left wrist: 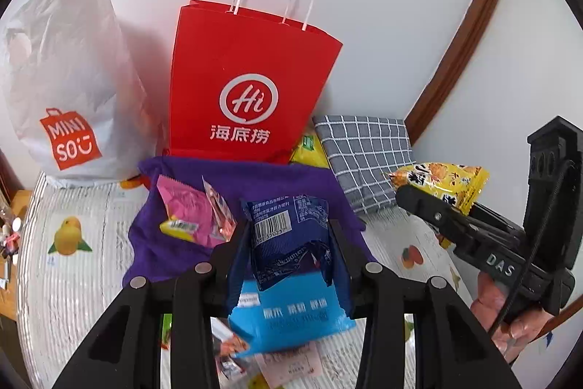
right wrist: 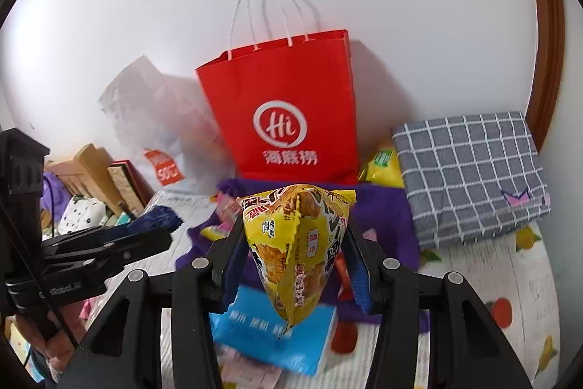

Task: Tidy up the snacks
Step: 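Lift and carry the yellow chip bag and blue snack pack with both grippers toward the towel, then lower both snacks onto the purple towel and open both grippers, then withdraw both grippers from the towel back toward the snack pile, then grasp the pale pink wrapped snack with the right gripper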

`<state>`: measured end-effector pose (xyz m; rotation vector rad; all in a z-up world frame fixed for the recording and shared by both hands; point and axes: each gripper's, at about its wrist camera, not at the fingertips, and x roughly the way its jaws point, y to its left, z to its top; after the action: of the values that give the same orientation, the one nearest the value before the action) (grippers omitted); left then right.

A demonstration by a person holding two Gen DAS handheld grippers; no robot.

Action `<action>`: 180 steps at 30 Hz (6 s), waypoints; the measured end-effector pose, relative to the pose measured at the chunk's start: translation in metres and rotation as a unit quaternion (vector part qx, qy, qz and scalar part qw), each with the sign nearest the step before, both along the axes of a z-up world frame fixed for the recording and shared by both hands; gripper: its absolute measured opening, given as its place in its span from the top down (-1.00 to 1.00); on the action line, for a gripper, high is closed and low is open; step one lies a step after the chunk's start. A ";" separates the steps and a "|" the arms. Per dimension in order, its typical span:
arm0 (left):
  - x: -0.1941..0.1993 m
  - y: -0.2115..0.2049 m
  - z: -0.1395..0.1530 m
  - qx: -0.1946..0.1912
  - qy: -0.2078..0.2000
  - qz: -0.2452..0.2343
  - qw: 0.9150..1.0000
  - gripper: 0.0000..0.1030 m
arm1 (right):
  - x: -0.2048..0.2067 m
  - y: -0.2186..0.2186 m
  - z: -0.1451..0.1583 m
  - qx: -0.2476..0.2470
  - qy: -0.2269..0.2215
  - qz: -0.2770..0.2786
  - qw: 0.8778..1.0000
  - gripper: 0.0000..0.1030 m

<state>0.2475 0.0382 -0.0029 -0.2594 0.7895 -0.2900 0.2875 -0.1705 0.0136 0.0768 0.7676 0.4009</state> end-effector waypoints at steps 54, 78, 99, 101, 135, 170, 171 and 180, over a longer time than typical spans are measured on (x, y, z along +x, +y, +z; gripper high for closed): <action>0.069 0.017 -0.069 0.002 0.079 0.028 0.996 0.25 | 0.123 -0.028 -0.147 -0.091 0.164 -0.024 0.982 0.04; 0.088 0.026 -0.121 0.049 0.173 0.065 0.982 0.24 | 0.111 -0.021 -0.122 -0.093 0.134 -0.013 0.987 -0.26; 0.088 0.038 -0.116 0.027 0.191 0.073 0.978 -0.13 | 0.072 -0.001 -0.080 -0.099 0.066 0.012 0.993 -0.26; 0.086 0.037 -0.110 0.028 0.185 0.072 0.980 -0.22 | 0.065 0.003 -0.074 -0.100 0.057 0.018 0.993 -0.26; -0.067 0.102 -0.119 -0.012 0.151 0.068 0.986 -0.27 | -0.101 0.045 -0.169 -0.049 0.162 0.035 0.985 -0.34; -0.095 0.094 -0.129 -0.032 0.107 0.031 0.993 -0.27 | -0.124 0.068 -0.181 -0.089 0.115 0.024 0.989 0.43; -0.093 0.091 -0.128 -0.030 0.104 0.029 0.994 -0.27 | -0.126 0.066 -0.181 -0.086 0.117 0.028 0.989 0.43; -0.062 0.056 -0.132 0.039 0.093 0.019 0.995 -0.25 | -0.141 0.036 -0.173 -0.070 0.102 0.022 0.992 0.46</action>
<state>0.1854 0.0945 -0.1348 -0.2303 0.9758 -0.2005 0.1463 -0.1346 -0.1596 -0.0307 0.9989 0.3843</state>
